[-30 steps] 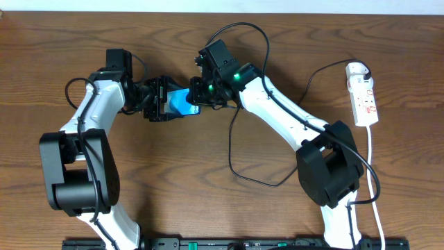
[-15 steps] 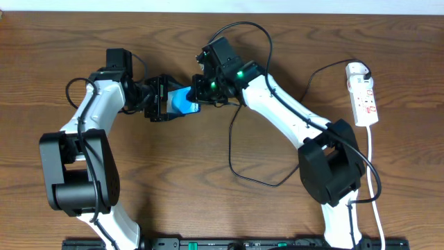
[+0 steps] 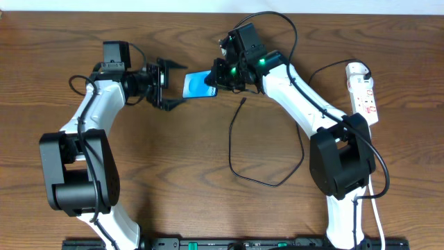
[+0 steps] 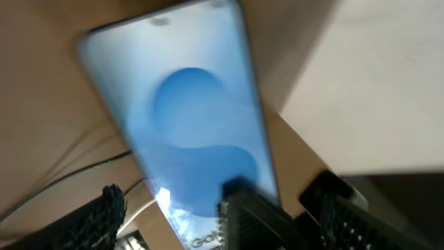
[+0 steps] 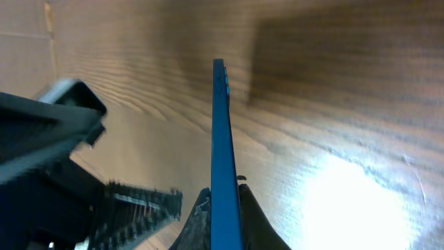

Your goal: Plug charger to phone and switch on socket

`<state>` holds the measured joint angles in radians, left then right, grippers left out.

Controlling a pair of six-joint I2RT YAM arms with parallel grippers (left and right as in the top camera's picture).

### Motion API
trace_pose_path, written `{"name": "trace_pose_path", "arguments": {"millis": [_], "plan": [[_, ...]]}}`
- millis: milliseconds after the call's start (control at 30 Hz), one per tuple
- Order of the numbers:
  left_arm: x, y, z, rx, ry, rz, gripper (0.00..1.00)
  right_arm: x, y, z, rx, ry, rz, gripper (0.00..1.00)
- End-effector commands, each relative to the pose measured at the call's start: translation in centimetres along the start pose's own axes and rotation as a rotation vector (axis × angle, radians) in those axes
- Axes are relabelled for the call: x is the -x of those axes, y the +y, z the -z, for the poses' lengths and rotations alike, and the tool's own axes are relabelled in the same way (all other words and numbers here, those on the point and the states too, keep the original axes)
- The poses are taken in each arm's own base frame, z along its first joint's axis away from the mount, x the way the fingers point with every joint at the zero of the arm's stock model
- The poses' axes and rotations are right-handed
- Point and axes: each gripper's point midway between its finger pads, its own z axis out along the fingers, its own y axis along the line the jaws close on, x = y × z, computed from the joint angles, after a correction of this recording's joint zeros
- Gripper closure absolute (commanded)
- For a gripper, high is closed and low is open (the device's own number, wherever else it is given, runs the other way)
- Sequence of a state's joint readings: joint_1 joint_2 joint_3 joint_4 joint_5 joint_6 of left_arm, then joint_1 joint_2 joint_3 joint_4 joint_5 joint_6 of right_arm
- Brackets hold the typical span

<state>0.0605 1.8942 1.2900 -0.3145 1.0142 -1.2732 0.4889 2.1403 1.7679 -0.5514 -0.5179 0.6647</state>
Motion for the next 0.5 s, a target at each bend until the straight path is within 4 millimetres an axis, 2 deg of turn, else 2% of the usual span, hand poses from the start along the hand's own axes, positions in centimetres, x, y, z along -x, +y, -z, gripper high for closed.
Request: {"name": "trace_pose_path", "arguments": {"millis": [0, 133, 233, 333, 467], "plan": [[-2.3, -2.6, 0.6, -0.09, 0.098, -0.169, 0.1, 2.3, 3.1, 3.6, 0.093, -0.082, 0.063, 0.99], [-3.1, -4.9, 1.0, -0.175, 0.137, -0.292, 0.1, 4.1, 5.3, 6.4, 0.136, -0.179, 0.101, 0.99], [-3.6, -5.8, 1.2, -0.206, 0.157, -0.339, 0.1, 4.9, 6.2, 8.1, 0.137, -0.233, 0.114, 0.99], [-3.7, -5.9, 1.3, -0.213, 0.16, -0.348, 0.1, 5.5, 6.5, 9.2, 0.135, -0.268, 0.111, 0.99], [-3.7, -6.3, 1.3, -0.225, 0.157, -0.371, 0.1, 6.7, 6.3, 10.3, 0.158, -0.305, 0.01, 0.99]]}}
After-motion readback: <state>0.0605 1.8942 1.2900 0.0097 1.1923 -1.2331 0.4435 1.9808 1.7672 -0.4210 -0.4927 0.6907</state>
